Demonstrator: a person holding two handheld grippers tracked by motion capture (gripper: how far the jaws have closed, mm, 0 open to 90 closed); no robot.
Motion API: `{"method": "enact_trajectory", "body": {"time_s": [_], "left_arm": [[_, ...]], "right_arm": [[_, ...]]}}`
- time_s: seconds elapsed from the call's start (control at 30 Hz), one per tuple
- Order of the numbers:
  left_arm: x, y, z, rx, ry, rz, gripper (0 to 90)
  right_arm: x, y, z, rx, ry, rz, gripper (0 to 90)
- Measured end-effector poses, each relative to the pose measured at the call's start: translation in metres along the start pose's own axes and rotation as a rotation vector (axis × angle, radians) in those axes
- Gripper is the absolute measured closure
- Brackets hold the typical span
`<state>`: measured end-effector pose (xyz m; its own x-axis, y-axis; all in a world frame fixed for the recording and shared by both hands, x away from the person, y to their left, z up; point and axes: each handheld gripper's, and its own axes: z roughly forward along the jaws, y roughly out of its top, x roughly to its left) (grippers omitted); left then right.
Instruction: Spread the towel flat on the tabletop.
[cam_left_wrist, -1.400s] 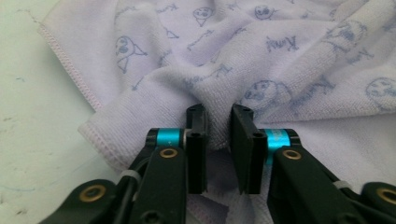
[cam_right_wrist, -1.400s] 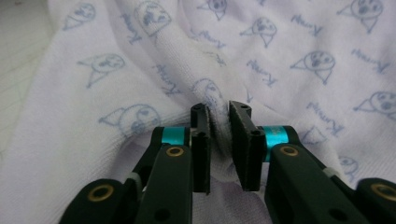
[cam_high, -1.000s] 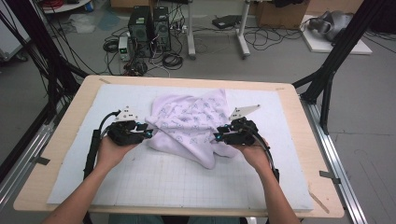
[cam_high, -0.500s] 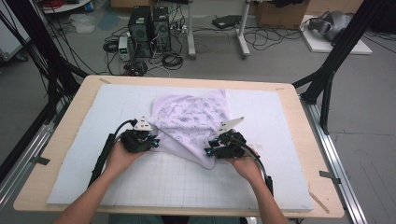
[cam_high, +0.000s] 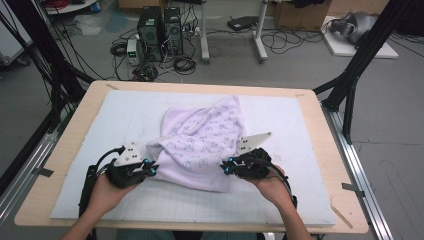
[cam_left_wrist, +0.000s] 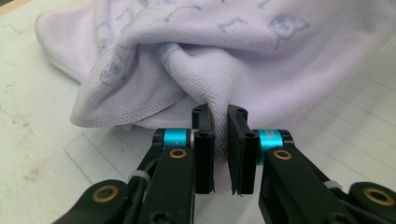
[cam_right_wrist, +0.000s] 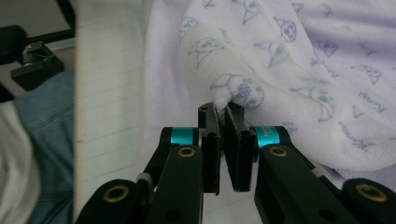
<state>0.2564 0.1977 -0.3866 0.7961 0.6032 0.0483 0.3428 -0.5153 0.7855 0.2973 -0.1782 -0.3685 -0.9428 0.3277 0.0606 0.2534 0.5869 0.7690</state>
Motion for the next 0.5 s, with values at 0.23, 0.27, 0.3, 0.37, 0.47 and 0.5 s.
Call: {"method": "enact_trajectory", "body": {"time_s": [0.23, 0.27, 0.3, 0.37, 0.47, 0.5], "left_arm": [[-0.015, -0.001, -0.021, -0.014, -0.06, 0.031, 63.3], [-0.013, -0.002, -0.018, -0.015, -0.065, 0.033, 63.4], [-0.012, -0.004, -0.015, -0.014, -0.068, 0.028, 63.6], [-0.008, -0.008, -0.002, 0.001, -0.071, 0.026, 64.2], [-0.005, -0.014, 0.021, 0.04, -0.086, 0.025, 65.3], [-0.005, -0.015, 0.026, 0.049, -0.086, 0.028, 65.7]], "right_arm": [[0.017, 0.001, -0.02, -0.034, 0.067, -0.017, 71.5], [0.016, -0.001, -0.018, -0.022, 0.056, -0.012, 70.5], [0.014, -0.004, -0.014, -0.003, 0.047, -0.011, 69.3], [0.009, -0.013, -0.004, 0.029, 0.034, -0.005, 65.8], [0.003, -0.027, 0.012, 0.064, 0.019, 0.02, 61.4], [0.001, -0.032, 0.019, 0.076, 0.019, 0.032, 60.7]]}}
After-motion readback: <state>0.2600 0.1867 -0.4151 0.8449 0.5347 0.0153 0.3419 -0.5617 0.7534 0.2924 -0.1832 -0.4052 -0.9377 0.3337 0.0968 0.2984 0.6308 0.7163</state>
